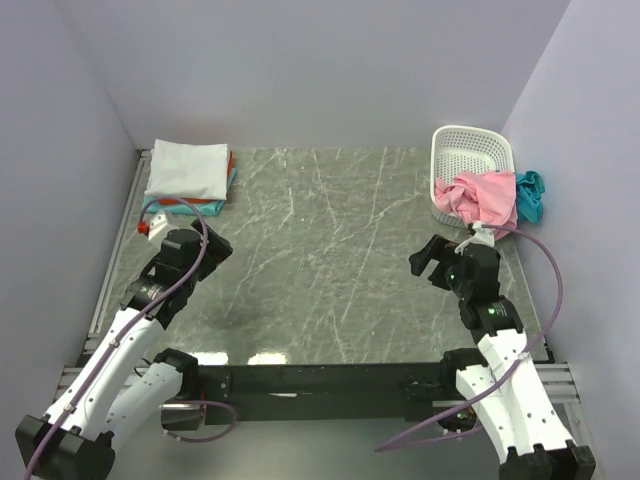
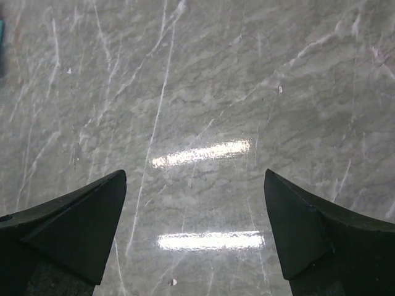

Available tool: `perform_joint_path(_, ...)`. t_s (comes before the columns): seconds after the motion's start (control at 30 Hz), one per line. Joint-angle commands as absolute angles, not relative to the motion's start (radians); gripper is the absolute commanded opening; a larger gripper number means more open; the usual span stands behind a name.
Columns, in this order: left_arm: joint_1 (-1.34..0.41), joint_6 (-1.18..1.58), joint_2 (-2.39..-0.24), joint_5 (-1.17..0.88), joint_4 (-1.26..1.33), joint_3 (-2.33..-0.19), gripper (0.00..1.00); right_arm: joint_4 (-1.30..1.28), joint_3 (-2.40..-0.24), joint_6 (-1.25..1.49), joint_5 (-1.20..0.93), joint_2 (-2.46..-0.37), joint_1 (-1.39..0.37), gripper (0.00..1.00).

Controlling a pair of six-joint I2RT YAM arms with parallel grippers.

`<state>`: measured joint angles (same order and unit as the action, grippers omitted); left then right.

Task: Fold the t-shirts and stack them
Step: Grab the tshirt from the pile

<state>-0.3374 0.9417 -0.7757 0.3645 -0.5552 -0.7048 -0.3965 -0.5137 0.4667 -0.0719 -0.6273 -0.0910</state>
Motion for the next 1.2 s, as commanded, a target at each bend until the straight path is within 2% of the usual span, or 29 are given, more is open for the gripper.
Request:
perform_joint_path(0.0,-0.337,0.962,-0.769,0.376,-0.554,-0.744,0.99,-0.357,-0.534,0.468,-0.051,-0.578,-0.086,0.98)
perform_joint_path(0.23,-0.337,0.957,-0.773,0.446,-0.529,-0.769,0.99,-0.377,-0.623,0.517,0.087,-0.584,-0.087,0.99)
perform_joint_path(0.43,-0.337,0.999,-0.759,0.581,-0.522,-0.801,0.99,-0.432,-0.762,0.525,0.164,-0.719,-0.084,0.99)
perform_joint_path(0.8,-0.334,0.95,-0.796,0.604,-0.439,-0.828,0.99,-0.42,-0.962,0.509,0.319,-0.991,-0.048,1.0)
perform_joint_path(0.93,-0.328,0.963,-0.848,0.63,-0.474,-0.86,0.99,-0.419,-1.043,0.489,0.269,-1.115,0.057,1.0)
perform_joint_path(1.0,-0.325,0.989,-0.859,0.638,-0.485,-0.868,0.99,-0.426,-1.106,0.479,0.171,-1.212,0.11,1.0)
perform_joint_path(1.17,-0.322,0.98,-0.844,0.64,-0.483,-0.879,0.99,-0.463,-1.271,0.44,0.086,-1.442,0.13,0.96)
